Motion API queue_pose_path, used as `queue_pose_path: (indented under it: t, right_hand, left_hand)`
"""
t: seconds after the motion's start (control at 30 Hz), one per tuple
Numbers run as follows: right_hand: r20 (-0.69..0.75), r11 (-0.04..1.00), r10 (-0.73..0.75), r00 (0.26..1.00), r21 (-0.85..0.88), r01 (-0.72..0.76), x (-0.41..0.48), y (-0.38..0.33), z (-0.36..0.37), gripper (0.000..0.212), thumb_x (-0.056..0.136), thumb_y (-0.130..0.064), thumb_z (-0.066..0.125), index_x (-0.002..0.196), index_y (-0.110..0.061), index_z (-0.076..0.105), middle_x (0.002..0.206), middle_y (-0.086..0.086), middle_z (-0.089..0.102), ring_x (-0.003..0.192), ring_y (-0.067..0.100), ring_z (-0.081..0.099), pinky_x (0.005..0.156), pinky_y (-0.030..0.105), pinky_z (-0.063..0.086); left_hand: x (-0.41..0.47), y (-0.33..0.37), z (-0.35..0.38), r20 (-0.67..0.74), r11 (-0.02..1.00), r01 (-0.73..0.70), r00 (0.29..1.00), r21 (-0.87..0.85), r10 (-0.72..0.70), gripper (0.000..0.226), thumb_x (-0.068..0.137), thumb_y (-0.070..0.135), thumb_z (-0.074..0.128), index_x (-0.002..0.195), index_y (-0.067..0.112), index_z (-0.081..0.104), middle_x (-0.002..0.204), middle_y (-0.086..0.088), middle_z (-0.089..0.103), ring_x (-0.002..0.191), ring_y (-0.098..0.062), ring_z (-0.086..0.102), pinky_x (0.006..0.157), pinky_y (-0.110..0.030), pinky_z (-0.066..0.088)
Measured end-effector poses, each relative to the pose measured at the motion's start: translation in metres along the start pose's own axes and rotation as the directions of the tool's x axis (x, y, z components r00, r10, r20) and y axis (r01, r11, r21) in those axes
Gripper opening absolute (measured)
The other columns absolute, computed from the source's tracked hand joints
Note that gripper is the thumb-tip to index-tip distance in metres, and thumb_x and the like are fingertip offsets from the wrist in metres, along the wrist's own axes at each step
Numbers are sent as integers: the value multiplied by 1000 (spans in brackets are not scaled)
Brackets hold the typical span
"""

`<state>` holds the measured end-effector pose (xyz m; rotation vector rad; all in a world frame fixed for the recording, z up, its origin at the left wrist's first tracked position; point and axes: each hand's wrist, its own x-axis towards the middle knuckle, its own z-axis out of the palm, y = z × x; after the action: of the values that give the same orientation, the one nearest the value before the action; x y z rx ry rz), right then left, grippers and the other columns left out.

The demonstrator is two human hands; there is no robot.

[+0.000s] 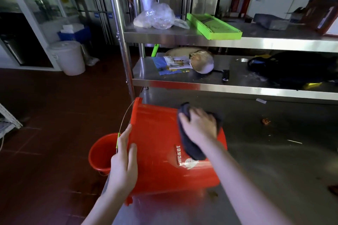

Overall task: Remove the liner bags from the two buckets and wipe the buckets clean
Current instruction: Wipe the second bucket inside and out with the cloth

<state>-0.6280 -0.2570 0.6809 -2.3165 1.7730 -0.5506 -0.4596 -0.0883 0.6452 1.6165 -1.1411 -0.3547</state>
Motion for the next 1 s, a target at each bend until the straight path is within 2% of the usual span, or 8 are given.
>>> queue_pose_path:
  t: [0.13, 0.23, 0.4, 0.47, 0.57, 0.67, 0.9, 1.0]
  right_hand:
    - [-83, 898, -436, 896, 29, 440, -44, -81, 25, 53, 91, -54, 37, 130, -26, 57, 150, -6, 43, 141, 23, 34, 115, 47, 25]
    - [-150, 852, -515, 844, 27, 524, -76, -86, 40, 50, 91, -52, 43, 134, -29, 52, 156, -8, 32, 147, 21, 22, 117, 49, 20]
    - [-175, 816, -564, 807, 30, 577, -88, -44, 41, 51, 91, -52, 46, 138, -32, 49, 157, -8, 31, 148, 18, 20, 118, 47, 19]
    - [-162, 885, -453, 877, 38, 464, -73, -18, 30, 53, 91, -53, 43, 140, -33, 48, 155, -8, 35, 146, 17, 26, 117, 45, 22]
    - [-141, 992, -118, 983, 14, 122, -34, 31, 6, 53, 93, -54, 38, 132, -22, 57, 144, -1, 51, 136, 22, 43, 110, 44, 34]
    - [107, 981, 171, 980, 72, -179, 8, 51, -10, 51, 94, -56, 36, 130, -26, 54, 140, -2, 51, 132, 23, 43, 108, 42, 35]
    - [-79, 908, -412, 908, 48, 416, -39, -76, 23, 53, 90, -54, 37, 131, -27, 57, 149, -6, 45, 140, 22, 36, 115, 46, 24]
    - [-163, 873, -475, 865, 38, 487, -73, -80, 34, 54, 90, -52, 44, 138, -29, 49, 154, -8, 36, 146, 21, 26, 118, 47, 20]
  left_hand:
    - [18, 5, -7, -17, 999, 34, 999, -13, -34, 26, 101, 38, 38, 126, 45, 42, 63, 14, 55, 54, 5, 57, 50, -9, 40]
    - [64, 20, -9, -58, 978, 210, 976, 2, -210, 15, 97, 50, 39, 103, 40, 49, 92, 11, 64, 84, -1, 62, 68, -22, 43]
    - [106, 46, 18, 23, 944, 264, 962, 198, -274, 49, 102, 42, 31, 146, 22, 38, 134, -13, 55, 121, -31, 51, 99, -37, 39]
    - [95, 44, 18, 16, 947, 214, 974, 241, -224, 51, 102, 43, 28, 148, 23, 35, 130, -16, 59, 116, -33, 57, 101, -43, 45]
    - [66, 36, 7, 4, 977, 170, 985, 126, -172, 48, 101, 48, 29, 147, 35, 31, 80, -1, 71, 63, -13, 66, 60, -35, 57]
    - [31, 23, 6, 5, 999, 32, 999, 41, -32, 45, 101, 42, 32, 146, 42, 29, 51, 7, 57, 36, -6, 46, 35, -19, 37]
    - [23, 11, 0, -23, 998, -8, 1000, 62, 9, 33, 102, 24, 42, 129, 44, 38, 53, 12, 56, 48, -1, 56, 46, -11, 38]
    - [62, 29, -1, -114, 994, 47, 993, 101, -35, 25, 97, 35, 50, 117, 41, 35, 70, 6, 64, 67, -10, 63, 58, -30, 45]
